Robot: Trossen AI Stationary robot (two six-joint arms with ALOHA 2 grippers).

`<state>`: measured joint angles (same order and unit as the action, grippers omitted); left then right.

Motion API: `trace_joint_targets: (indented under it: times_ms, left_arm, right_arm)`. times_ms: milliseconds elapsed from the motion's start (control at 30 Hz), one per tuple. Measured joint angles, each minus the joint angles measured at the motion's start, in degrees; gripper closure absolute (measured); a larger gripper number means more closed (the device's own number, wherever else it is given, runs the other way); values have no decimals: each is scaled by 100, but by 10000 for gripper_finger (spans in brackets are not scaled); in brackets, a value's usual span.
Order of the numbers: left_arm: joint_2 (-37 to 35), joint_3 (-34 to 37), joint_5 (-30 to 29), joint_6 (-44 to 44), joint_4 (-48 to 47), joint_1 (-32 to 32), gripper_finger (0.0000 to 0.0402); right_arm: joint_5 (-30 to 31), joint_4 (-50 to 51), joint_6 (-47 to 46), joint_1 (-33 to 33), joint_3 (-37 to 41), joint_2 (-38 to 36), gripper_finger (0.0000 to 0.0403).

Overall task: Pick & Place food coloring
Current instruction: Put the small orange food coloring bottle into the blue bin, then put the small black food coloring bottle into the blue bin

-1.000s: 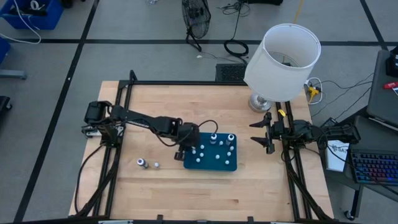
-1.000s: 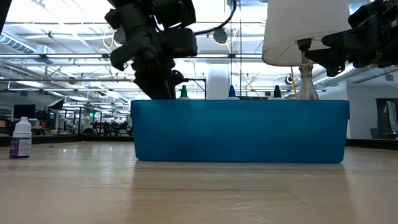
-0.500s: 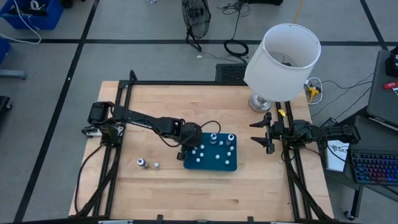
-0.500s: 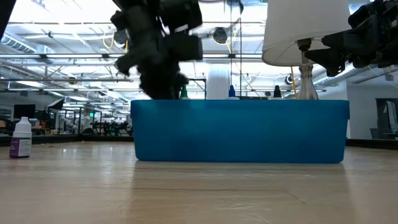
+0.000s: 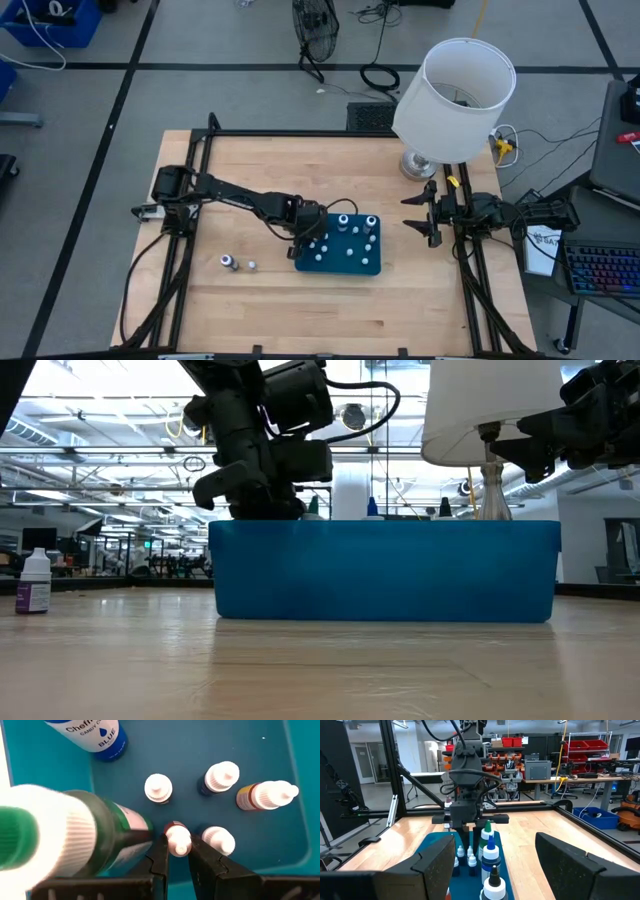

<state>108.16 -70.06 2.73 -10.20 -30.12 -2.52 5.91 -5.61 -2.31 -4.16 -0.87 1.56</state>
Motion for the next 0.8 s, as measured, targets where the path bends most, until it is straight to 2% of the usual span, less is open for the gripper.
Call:
trace_joint_targets:
  times_ms: [133,300,433,800]
  left_arm:
    - [-2,0,16,33,1,0,343]
    - [0,9,16,178,-20,-2,289]
    - [0,12,24,177,-40,-13,264]
    - [-226,20,23,275,-25,-22,261]
  right_arm:
    - [0,0,0,-2,0,2,140]
    - [0,0,0,0,-2,1,140]
    - [0,0,0,0,-2,0,140]
    - [0,0,0,-2,-2,0,140]
